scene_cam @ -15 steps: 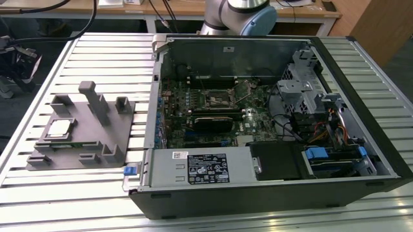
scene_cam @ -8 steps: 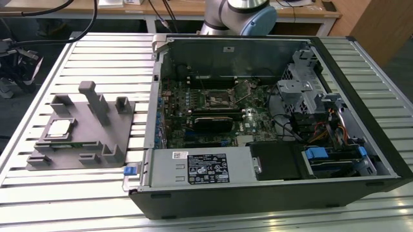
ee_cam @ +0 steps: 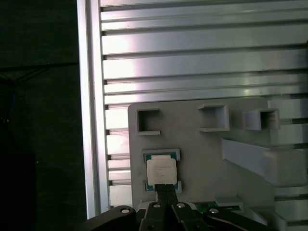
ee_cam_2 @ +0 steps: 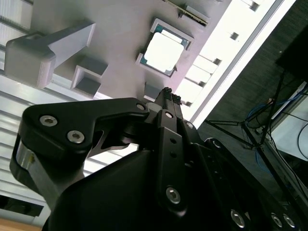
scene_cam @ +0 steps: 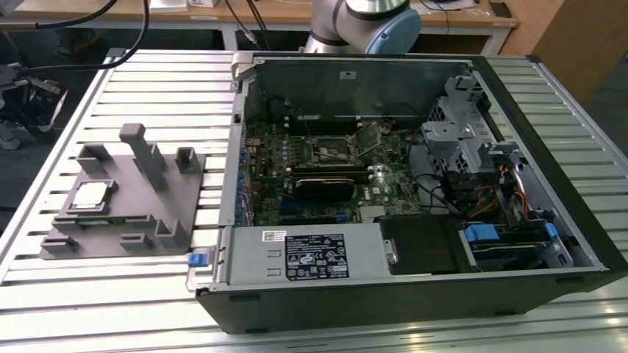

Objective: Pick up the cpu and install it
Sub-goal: 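Pick up the cpu and move it towards the insertion slot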

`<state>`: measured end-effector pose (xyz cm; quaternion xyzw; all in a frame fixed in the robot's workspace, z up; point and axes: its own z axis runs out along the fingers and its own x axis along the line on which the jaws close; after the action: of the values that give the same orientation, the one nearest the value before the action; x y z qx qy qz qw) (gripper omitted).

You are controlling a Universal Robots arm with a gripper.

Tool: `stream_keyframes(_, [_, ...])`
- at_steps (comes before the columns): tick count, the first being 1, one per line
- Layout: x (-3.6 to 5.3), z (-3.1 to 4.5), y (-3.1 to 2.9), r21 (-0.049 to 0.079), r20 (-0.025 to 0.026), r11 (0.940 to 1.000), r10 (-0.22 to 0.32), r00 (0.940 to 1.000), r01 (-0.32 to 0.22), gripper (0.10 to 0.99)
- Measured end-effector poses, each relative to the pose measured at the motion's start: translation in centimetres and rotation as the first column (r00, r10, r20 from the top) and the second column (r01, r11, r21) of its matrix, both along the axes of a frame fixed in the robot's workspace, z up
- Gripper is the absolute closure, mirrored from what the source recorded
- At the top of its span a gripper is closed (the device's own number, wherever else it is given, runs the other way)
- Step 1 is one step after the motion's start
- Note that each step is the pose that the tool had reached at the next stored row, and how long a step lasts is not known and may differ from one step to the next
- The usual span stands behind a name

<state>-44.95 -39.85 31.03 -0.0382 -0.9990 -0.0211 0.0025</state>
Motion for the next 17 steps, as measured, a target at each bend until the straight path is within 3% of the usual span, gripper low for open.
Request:
stream_keyframes(13, [-0.01,-0.80,-0.11,0.000,-0.0007,1.0000,0.000,1.0000,0.000,0.980])
stream_keyframes(17, [0.00,-1.35,-0.11,0.000,-0.0040,1.0000,0.000,1.0000,0.000,0.980])
